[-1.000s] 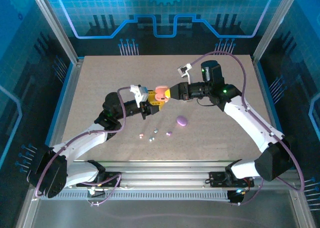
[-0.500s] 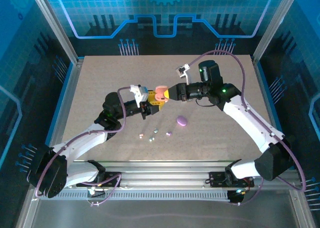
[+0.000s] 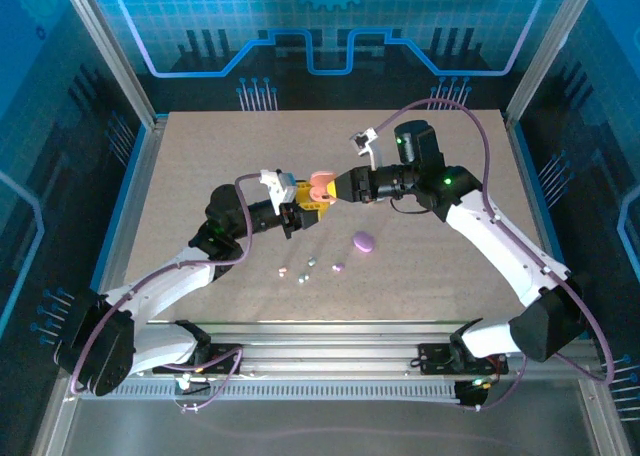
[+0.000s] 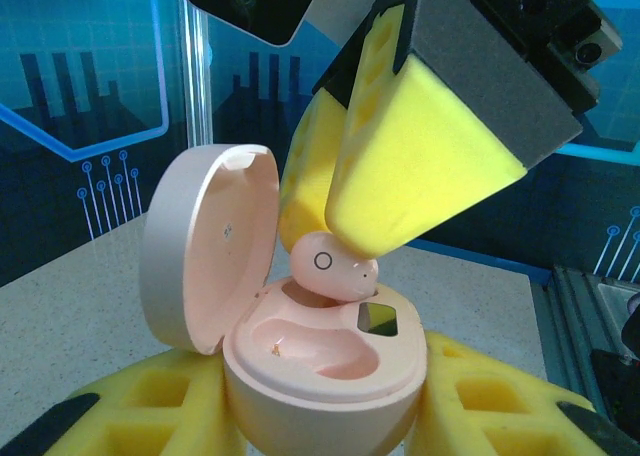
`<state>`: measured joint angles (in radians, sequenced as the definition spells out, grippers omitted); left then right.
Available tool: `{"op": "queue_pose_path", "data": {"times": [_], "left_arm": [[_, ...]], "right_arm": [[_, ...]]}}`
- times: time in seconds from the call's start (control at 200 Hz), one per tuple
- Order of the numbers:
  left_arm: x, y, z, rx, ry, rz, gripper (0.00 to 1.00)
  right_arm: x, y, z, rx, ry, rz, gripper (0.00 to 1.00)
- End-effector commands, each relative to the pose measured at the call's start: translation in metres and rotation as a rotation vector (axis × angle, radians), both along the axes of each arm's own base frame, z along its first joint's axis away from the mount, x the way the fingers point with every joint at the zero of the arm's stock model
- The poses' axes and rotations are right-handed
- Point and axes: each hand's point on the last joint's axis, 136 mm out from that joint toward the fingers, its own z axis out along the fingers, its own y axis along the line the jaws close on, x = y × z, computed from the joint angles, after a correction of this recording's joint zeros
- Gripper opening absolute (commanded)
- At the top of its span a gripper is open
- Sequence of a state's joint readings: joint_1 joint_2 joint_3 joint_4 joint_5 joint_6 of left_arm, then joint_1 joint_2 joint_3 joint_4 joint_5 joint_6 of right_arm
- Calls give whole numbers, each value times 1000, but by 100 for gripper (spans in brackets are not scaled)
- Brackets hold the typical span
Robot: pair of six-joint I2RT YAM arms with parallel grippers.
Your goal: Insert wireless bluetooth earbuds into charging case
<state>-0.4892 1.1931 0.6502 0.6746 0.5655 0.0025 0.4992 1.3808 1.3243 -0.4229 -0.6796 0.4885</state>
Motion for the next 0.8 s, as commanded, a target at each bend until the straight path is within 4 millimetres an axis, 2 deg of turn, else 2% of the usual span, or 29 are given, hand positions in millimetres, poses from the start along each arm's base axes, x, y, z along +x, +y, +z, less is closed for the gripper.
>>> {"op": "queue_pose_path", "data": {"times": [0.0,0.355,0.625,0.795], "left_arm": [[-12,-5,27,-33,-99,-54,34],[-8,-1,25,-24,-112,-11,34],[-7,2,24,-19,-119,9,34],[-6,3,23,-12,-124,26,34]], "right_arm": [[1,3,1,-32,-27,-7,30],[0,-4,-1,-76,-21,-40,36],[-3,-10,8,-83,-37,-59,42],[-9,-12,21,-59,-63,-53,47]]}}
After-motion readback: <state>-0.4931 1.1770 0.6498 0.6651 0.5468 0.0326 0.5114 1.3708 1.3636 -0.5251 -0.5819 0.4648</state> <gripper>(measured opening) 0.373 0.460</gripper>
